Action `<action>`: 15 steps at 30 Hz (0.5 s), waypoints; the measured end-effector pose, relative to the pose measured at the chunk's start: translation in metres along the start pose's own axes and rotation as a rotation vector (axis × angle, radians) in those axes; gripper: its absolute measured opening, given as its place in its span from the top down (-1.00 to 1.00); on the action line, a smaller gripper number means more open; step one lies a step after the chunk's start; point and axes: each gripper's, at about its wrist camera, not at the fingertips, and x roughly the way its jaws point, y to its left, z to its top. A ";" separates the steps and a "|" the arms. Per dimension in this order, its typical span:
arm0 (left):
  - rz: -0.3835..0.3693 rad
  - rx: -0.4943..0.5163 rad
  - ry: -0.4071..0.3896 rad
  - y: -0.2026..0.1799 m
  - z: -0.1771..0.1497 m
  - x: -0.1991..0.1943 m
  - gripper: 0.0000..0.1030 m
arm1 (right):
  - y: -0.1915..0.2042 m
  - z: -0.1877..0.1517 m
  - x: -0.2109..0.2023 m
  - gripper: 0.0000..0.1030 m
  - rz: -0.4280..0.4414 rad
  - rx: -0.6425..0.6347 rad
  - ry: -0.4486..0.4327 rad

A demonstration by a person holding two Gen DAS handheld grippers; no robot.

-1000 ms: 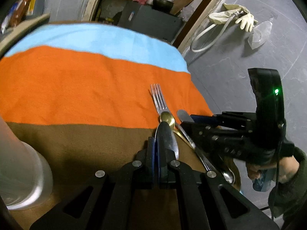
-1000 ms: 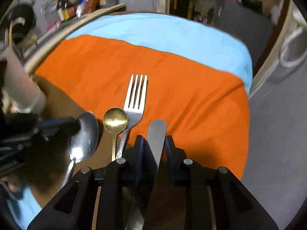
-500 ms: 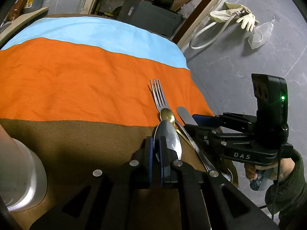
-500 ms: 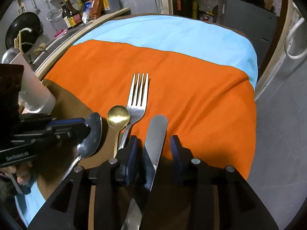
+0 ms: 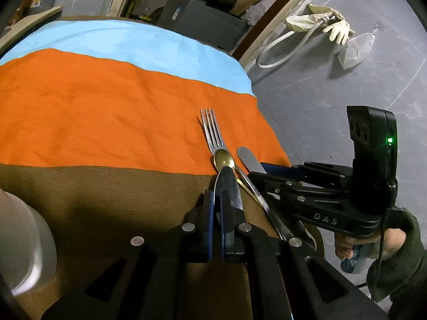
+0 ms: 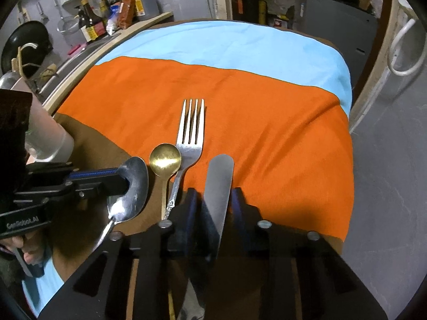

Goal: Organize utensils

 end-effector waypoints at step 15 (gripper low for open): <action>0.150 0.212 -0.309 -0.060 -0.028 -0.050 1.00 | 0.032 -0.054 -0.058 0.71 -0.156 -0.072 -0.323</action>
